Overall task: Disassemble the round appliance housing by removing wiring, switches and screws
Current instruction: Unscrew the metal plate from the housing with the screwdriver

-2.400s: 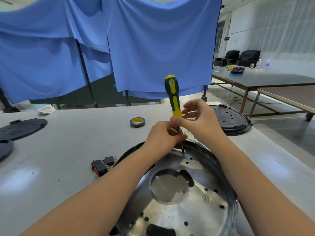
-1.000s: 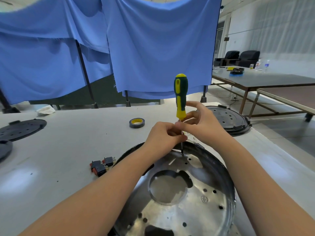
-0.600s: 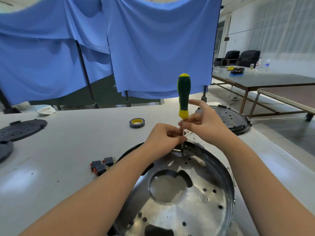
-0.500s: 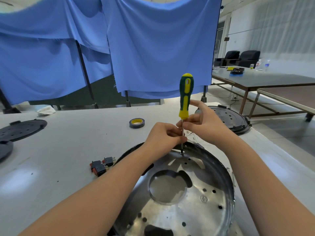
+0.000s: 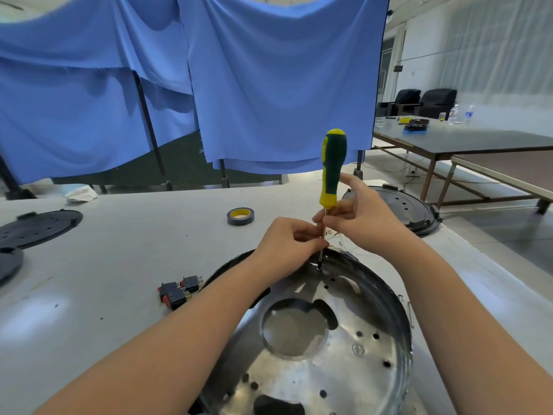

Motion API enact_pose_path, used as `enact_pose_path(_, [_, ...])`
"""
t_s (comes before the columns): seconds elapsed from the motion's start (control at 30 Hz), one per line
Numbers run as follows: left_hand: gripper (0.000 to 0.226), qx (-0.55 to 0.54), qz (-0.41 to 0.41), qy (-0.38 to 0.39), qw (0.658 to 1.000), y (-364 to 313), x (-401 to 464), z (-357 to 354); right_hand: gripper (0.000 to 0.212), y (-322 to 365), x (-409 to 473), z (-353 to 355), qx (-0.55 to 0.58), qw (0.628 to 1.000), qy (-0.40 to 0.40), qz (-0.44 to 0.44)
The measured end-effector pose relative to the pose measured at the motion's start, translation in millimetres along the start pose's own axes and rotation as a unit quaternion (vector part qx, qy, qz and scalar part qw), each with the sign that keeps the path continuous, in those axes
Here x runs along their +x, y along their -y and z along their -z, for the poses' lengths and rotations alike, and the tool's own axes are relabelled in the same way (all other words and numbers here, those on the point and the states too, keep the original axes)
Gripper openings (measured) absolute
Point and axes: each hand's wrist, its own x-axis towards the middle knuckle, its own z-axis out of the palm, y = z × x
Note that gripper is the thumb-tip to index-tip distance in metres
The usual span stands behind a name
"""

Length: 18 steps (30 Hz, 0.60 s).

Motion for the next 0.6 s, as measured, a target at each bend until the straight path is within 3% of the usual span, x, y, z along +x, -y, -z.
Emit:
enact_pose_path(0.13, [0.016, 0.003, -0.009, -0.004, 1.000, -2.0, 0.1, -0.3, 0.042, 4.3, -0.8, 0.4, -0.011, 1.000, 0.018, -0.007])
enact_pose_path(0.23, [0.009, 0.016, -0.017, -0.006, 1.000, -3.5, -1.1, -1.8, 0.027, 8.7, -1.4, 0.1, -0.049, 0.999, -0.015, 0.004])
enact_pose_path(0.43, [0.012, 0.029, -0.030, -0.009, 0.999, -2.2, -1.7, -3.7, 0.036, 13.3, -3.0, -4.0, -0.028, 0.996, -0.084, 0.022])
enact_pose_path(0.6, [0.015, 0.010, -0.032, 0.005, 0.999, -1.6, -0.6, -2.9, 0.035, 15.3, -3.9, 1.0, 0.078, 0.996, -0.028, -0.017])
